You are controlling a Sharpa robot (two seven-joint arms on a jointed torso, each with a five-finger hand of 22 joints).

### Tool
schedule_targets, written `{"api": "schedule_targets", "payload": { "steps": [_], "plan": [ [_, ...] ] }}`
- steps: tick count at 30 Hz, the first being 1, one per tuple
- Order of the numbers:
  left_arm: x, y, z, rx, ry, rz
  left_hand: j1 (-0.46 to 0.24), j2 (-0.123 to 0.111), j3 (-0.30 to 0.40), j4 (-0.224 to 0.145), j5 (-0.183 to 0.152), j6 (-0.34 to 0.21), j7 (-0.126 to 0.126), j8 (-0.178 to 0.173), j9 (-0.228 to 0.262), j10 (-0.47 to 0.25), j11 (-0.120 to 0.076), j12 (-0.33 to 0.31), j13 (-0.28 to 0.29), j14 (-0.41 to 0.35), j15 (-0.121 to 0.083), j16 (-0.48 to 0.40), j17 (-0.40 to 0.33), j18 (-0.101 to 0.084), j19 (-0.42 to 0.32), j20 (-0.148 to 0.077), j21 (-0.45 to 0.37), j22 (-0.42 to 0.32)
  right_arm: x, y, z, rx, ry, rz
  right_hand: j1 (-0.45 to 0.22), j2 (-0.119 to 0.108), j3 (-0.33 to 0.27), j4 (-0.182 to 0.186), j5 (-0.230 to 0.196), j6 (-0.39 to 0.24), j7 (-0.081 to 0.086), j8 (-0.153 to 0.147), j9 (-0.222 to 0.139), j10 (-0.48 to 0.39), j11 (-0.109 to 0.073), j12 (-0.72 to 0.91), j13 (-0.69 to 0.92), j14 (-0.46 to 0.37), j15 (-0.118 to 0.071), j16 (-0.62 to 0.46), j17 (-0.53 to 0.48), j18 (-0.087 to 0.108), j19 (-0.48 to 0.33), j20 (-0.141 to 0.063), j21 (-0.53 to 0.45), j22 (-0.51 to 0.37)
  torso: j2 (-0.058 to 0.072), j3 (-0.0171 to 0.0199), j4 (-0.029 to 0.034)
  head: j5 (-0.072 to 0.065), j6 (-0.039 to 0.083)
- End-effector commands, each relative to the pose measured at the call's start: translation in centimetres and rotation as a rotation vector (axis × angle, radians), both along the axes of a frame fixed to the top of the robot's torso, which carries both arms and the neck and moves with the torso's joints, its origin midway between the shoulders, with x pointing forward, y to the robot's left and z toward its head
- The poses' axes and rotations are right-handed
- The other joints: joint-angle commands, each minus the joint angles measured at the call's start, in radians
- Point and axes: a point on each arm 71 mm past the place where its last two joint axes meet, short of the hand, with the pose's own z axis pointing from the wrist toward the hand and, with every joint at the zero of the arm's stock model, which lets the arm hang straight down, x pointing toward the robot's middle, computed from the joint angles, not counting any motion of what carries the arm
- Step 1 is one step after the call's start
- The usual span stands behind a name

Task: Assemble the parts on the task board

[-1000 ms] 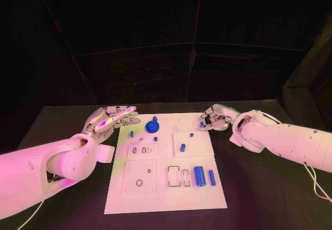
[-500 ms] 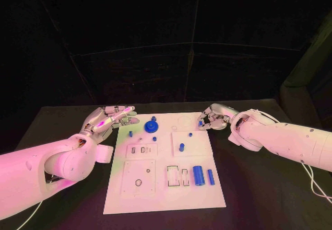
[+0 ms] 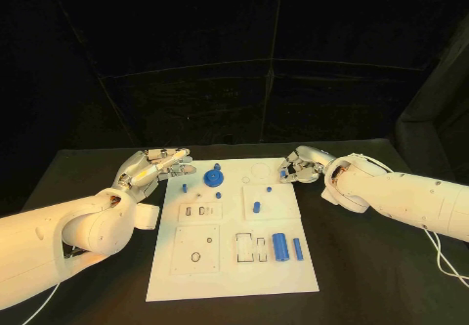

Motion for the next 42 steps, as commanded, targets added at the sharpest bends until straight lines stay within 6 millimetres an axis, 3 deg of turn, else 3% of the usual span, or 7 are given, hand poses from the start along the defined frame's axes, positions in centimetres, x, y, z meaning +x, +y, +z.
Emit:
{"api": "schedule_targets", "payload": {
  "steps": [1,17,24,30,37,42],
  "plan": [
    [0.0,-0.1,0.1,-0.008,-0.01,-0.01,-0.001,0.006,0.0,-0.006,-0.001,0.006,-0.002,-0.005,-0.001,0.008,0.001,-0.003,0.0,0.008,-0.001,-0.002,0.001,0.009,0.008,0.002,-0.005,-0.002,0.0,0.1,0.0,-0.014,0.007,0.006,0.0,0.01,0.006,-0.001,-0.005,0.01,0.002,0.007,-0.001,0.002,-0.008,0.003,0.012,0.066,-0.01,0.001,0.069,-0.009,0.001,-0.007,0.005,0.001,0.0,-0.0006,0.0008,0.0,-0.002],
    [0.0,0.0,0.2,-0.007,-0.01,-0.009,-0.001,0.006,0.0,-0.006,-0.001,0.006,-0.002,-0.005,-0.001,0.008,0.001,-0.003,0.0,0.008,-0.001,-0.002,0.001,0.009,0.008,0.002,-0.005,-0.002,0.3,0.0,-0.1,-0.018,0.002,-0.007,-0.002,0.01,0.009,-0.003,-0.007,0.012,0.001,0.005,-0.002,0.001,-0.009,0.001,0.01,0.066,-0.011,0.001,0.07,-0.009,0.002,-0.008,0.005,0.002,-0.001,-0.0015,0.0015,-0.001,-0.002],
    [-0.1,0.0,0.2,-0.007,-0.01,-0.009,-0.001,0.006,0.0,-0.006,-0.001,0.006,-0.002,-0.005,-0.001,0.008,0.001,-0.003,0.0,0.008,-0.001,-0.002,0.001,0.009,0.008,0.002,-0.005,-0.002,0.2,0.3,0.3,-0.002,-0.044,0.0,0.002,0.034,0.042,-0.012,-0.038,0.038,-0.008,0.01,-0.003,0.008,-0.017,0.007,0.016,0.067,-0.017,0.002,0.073,-0.01,0.004,-0.014,0.006,0.005,-0.002,-0.0018,0.001,0.0,-0.003],
    [-0.1,0.0,0.2,-0.007,-0.01,-0.008,-0.001,0.006,0.0,-0.006,-0.001,0.006,-0.002,-0.005,-0.001,0.008,0.001,-0.003,0.0,0.008,-0.001,-0.002,0.001,0.009,0.008,0.002,-0.005,-0.002,-0.3,1.0,0.8,0.025,-0.087,0.019,-0.004,0.041,0.057,-0.013,-0.043,0.056,-0.014,0.015,-0.002,0.01,-0.022,0.007,0.017,0.067,-0.021,0.003,0.076,-0.011,0.007,-0.018,0.008,0.011,-0.003,-0.0021,0.0015,0.001,-0.002],
    [-0.2,0.1,0.2,-0.01,-0.009,-0.007,-0.001,0.006,0.0,-0.006,-0.001,0.006,-0.002,-0.005,-0.001,0.008,0.001,-0.003,0.0,0.008,-0.001,-0.002,0.001,0.009,0.008,0.002,-0.005,-0.002,-1.7,2.8,1.5,0.061,-0.104,0.049,-0.012,0.041,0.066,-0.016,-0.047,0.066,-0.018,0.016,-0.002,0.008,-0.025,-0.001,0.011,0.067,-0.025,0.002,0.076,-0.012,0.012,-0.021,0.01,0.017,-0.006,-0.0066,0.0029,0.003,0.001],
    [-0.2,0.0,0.2,-0.013,-0.006,-0.006,-0.001,0.007,0.0,-0.008,-0.001,0.007,-0.002,-0.007,-0.001,0.009,0.001,-0.005,-0.001,0.009,-0.001,-0.004,0.001,0.008,0.009,0.002,-0.006,-0.002,-2.5,4.7,1.9,0.082,-0.096,0.057,-0.022,0.039,0.069,-0.013,-0.053,0.066,-0.018,0.013,-0.004,0.006,-0.026,-0.007,0.007,0.066,-0.025,0.0,0.072,-0.012,0.012,-0.023,0.01,0.017,-0.011,-0.0117,0.0057,0.0,-0.002]
  ]
}}
